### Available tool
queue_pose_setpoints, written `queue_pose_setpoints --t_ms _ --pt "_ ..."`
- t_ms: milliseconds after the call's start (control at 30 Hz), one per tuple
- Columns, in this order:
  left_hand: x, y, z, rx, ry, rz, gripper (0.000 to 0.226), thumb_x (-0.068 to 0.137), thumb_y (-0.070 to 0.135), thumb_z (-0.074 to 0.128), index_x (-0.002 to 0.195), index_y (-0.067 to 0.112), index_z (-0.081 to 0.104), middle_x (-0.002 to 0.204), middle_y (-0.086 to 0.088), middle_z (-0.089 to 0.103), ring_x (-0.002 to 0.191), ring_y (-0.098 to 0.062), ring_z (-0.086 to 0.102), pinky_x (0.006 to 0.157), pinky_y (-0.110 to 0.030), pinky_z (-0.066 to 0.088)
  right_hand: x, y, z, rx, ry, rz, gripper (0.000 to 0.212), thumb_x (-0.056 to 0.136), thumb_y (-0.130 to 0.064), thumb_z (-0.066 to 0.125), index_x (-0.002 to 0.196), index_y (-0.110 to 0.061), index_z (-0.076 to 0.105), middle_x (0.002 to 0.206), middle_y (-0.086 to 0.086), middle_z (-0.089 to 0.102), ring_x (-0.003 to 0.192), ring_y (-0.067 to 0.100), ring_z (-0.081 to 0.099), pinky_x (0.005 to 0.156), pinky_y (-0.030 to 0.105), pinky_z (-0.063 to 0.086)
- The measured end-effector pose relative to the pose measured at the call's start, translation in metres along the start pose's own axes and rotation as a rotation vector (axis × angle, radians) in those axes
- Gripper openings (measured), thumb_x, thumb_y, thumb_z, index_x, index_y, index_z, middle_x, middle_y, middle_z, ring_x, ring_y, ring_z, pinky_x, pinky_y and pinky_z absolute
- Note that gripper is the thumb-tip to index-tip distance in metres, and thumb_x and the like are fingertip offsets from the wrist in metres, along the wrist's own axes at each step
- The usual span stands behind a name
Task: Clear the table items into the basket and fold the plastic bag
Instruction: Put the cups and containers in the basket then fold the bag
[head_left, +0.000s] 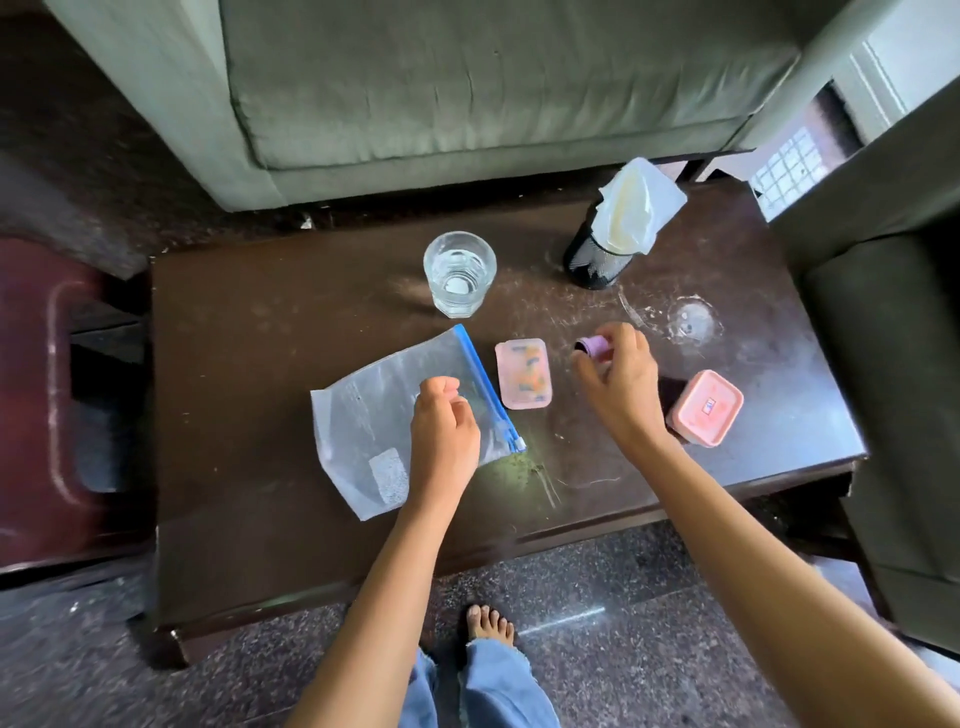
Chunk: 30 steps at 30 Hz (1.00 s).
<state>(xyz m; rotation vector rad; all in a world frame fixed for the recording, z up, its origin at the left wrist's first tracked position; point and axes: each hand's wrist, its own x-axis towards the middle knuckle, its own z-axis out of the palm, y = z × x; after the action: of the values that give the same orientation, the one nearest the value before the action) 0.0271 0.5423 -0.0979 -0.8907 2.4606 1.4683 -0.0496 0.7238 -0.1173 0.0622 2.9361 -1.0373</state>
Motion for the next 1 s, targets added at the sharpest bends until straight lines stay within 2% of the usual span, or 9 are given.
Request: queue_pose_setpoints --t_ms 133,267,433,567,667,767,867,933,1000 --pt "0.01 -0.005 -0.041 -0.054 0.083 -0.001 0.026 0.097 0.009 0.039 0.121 0.008 0.048 0.129 -0.007 0.055 0.114 -0.019 0.054 0.079 -0.012 0.034 -0.002 -0.081 0.01 0.245 -0.147 -0.143 0.024 0.083 -0.013 0.068 0.107 -0.017 0.063 0.084 -0.007 0.063 0.065 0.005 0.058 0.065 0.009 0.044" --pt "0.025 -0.017 -0.098 -0.106 0.218 -0.015 0.025 0.095 0.008 0.041 0.118 0.009 0.051 0.121 -0.006 0.059 0.11 -0.02 0.056 0.079 -0.013 0.033 0.003 -0.163 0.039 0.377 -0.266 -0.198 0.025 0.079 -0.014 0.072 0.099 -0.028 0.072 0.073 -0.003 0.061 0.059 0.004 0.052 0.07 0.019 0.048" --pt "0.042 -0.041 -0.179 -0.195 0.384 -0.01 0.024 0.095 0.006 0.042 0.116 0.009 0.052 0.11 -0.001 0.059 0.1 -0.014 0.057 0.078 -0.012 0.037 0.013 -0.269 0.085 0.513 -0.437 -0.216 0.021 0.072 -0.024 0.078 0.091 -0.031 0.073 0.069 -0.01 0.062 0.063 0.005 0.053 0.068 0.025 0.046" --pt "0.053 -0.064 -0.236 -0.263 0.503 -0.024 0.023 0.094 0.004 0.043 0.115 0.005 0.053 0.11 -0.007 0.06 0.1 -0.021 0.059 0.086 -0.024 0.045 0.013 -0.352 0.124 0.522 -0.489 -0.258 0.013 0.073 -0.02 0.077 0.083 -0.027 0.071 0.073 -0.012 0.068 0.067 0.007 0.062 0.076 0.031 0.054" --pt "0.057 -0.081 -0.27 -0.284 0.578 -0.019 0.023 0.094 0.002 0.043 0.114 0.0 0.054 0.106 -0.008 0.059 0.095 -0.018 0.057 0.08 -0.015 0.039 0.009 -0.414 0.152 0.412 -0.602 -0.399 0.016 0.072 -0.022 0.082 0.083 -0.025 0.072 0.072 -0.008 0.068 0.066 0.012 0.068 0.074 0.029 0.056" --pt "0.059 -0.098 -0.298 -0.308 0.595 -0.057 0.023 0.094 0.005 0.042 0.114 0.004 0.055 0.103 0.002 0.056 0.096 -0.017 0.056 0.077 -0.015 0.037 0.002 -0.469 0.191 0.266 -0.675 -0.529 0.027 0.071 -0.025 0.083 0.093 -0.013 0.076 0.087 0.002 0.073 0.073 0.014 0.066 0.076 0.027 0.053" --pt "0.063 -0.114 -0.315 -0.332 0.614 -0.08 0.023 0.094 0.002 0.041 0.112 0.003 0.055 0.104 0.002 0.057 0.094 -0.015 0.055 0.074 -0.008 0.037 -0.003 -0.509 0.236 0.059 -0.693 -0.693 0.024 0.084 -0.021 0.067 0.097 -0.001 0.073 0.098 0.018 0.071 0.093 0.027 0.065 0.084 0.033 0.047" --pt "0.068 -0.123 -0.324 -0.327 0.613 -0.094 0.023 0.093 0.0 0.041 0.111 0.001 0.055 0.105 0.001 0.057 0.092 -0.012 0.053 0.072 0.001 0.035 -0.008 -0.53 0.265 -0.089 -0.736 -0.797 0.027 0.088 -0.013 0.056 0.107 -0.002 0.072 0.11 0.018 0.069 0.106 0.031 0.062 0.092 0.031 0.043" --pt "0.073 -0.128 -0.327 -0.323 0.613 -0.098 0.022 0.092 -0.001 0.042 0.11 0.0 0.055 0.105 -0.002 0.058 0.093 -0.013 0.054 0.071 0.002 0.033 -0.012 -0.541 0.29 -0.239 -0.794 -0.884 0.029 0.088 -0.011 0.055 0.113 -0.005 0.07 0.115 0.017 0.068 0.11 0.031 0.059 0.097 0.03 0.042"
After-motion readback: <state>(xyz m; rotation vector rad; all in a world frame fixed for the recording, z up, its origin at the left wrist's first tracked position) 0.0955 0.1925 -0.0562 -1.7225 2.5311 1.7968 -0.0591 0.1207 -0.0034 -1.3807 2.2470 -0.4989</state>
